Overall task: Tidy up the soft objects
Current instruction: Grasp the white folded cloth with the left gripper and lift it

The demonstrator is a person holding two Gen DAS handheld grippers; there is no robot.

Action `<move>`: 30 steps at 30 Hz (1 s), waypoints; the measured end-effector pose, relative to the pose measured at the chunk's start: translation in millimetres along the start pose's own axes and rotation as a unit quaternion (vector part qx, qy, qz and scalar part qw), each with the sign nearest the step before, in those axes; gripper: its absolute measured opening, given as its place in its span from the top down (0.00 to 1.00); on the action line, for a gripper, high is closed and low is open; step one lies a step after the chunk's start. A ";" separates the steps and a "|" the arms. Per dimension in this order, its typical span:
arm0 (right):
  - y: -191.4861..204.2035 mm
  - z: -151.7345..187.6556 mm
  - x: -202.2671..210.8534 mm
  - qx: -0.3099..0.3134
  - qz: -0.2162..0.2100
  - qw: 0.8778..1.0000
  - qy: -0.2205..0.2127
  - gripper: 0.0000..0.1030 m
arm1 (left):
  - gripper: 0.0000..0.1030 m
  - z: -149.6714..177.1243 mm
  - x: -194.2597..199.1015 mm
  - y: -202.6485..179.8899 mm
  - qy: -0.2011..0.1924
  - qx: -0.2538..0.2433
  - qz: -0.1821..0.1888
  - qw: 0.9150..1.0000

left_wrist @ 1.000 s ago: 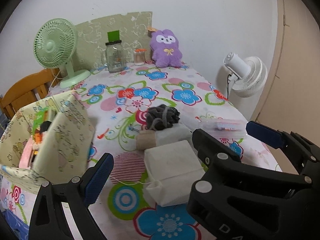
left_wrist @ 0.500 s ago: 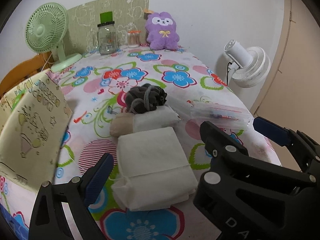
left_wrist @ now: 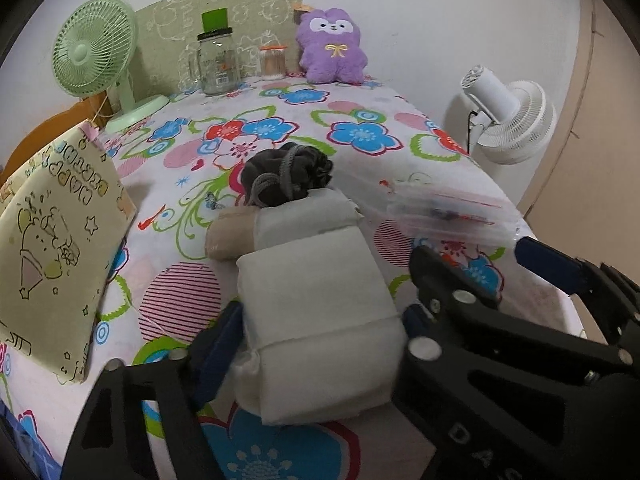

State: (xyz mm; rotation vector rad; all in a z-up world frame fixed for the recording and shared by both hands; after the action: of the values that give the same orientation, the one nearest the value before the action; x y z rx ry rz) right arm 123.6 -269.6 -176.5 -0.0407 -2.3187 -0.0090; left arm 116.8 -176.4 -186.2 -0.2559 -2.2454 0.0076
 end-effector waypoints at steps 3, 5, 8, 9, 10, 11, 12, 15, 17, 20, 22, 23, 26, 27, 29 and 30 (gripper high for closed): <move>-1.3 -2.6 -0.8 -0.002 -0.002 1.000 -0.002 0.20 | 0.34 -0.4 0.8 -3.3 0.000 -0.011 0.007 1.000; -1.8 -3.9 -0.6 0.000 -0.004 1.000 -0.003 0.20 | 0.42 -1.6 0.7 -3.8 0.001 -0.013 0.008 1.000; -0.6 -6.1 0.3 0.003 -0.008 1.000 -0.005 0.20 | 0.52 -3.8 1.0 -1.5 0.001 -0.008 0.007 1.000; 0.3 -7.2 0.7 0.005 -0.009 1.000 -0.007 0.20 | 0.53 -4.9 1.9 -0.2 0.000 -0.004 0.009 1.000; 1.5 -8.3 1.4 0.008 -0.011 1.000 -0.009 0.20 | 0.55 -6.4 2.9 1.0 -0.002 0.001 0.012 1.000; 3.0 -9.4 2.1 0.010 -0.013 1.000 -0.011 0.20 | 0.56 -7.4 4.2 1.8 -0.005 0.003 0.012 1.000; 4.4 -10.5 2.9 0.013 -0.015 1.000 -0.013 0.20 | 0.57 -8.5 6.3 1.9 -0.010 0.002 0.010 1.000; 7.2 -15.4 5.4 0.018 -0.023 0.999 -0.019 0.20 | 0.57 -12.6 14.8 1.3 -0.031 -0.003 -0.001 1.000; 7.8 -19.2 6.7 0.018 -0.027 0.999 -0.024 0.20 | 0.57 -17.2 16.0 1.4 -0.037 -0.004 -0.004 0.999; 7.3 -25.7 5.1 0.019 -0.026 0.999 -0.028 0.20 | 0.57 -25.1 12.9 1.9 -0.040 -0.007 -0.008 0.999; 6.4 -29.9 2.3 0.019 -0.024 0.999 -0.029 0.20 | 0.57 -30.5 9.3 1.0 -0.038 -0.010 -0.006 0.999; 5.6 -32.1 0.5 0.019 -0.024 0.999 -0.029 0.20 | 0.57 -32.0 8.1 0.4 -0.038 -0.012 -0.007 0.999; 4.3 -37.4 -4.9 0.022 -0.020 0.999 -0.027 0.18 | 0.57 -37.7 1.4 0.0 -0.034 -0.015 -0.006 0.999; 3.6 -39.1 -7.2 0.023 -0.017 0.999 -0.028 0.14 | 0.57 -38.5 -1.4 -0.3 -0.031 -0.013 -0.004 0.999; 1.2 -42.1 -11.9 0.021 -0.009 0.999 -0.032 0.08 | 0.57 -41.0 -7.0 0.0 -0.025 -0.012 -0.003 1.000; -0.4 -43.7 -15.1 0.020 -0.007 0.999 -0.035 0.06 | 0.57 -42.2 -7.8 -0.5 -0.027 -0.012 -0.005 1.000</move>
State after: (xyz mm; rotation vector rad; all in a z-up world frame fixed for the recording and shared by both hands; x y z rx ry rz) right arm 165.9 -271.3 -157.8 -0.0036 -2.3877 0.0329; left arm 153.9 -181.8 -165.4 -0.2597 -2.3016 -0.0173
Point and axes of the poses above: each gripper's, at about its wrist camera, not at the fingertips, and x roughly against the way its jaws point, y to its left, z to its underside, the point moved 2 cm from there along -x, roughly the way its jaws point, and after that the axes turned 6 degrees about z, right-handed, at the moved point
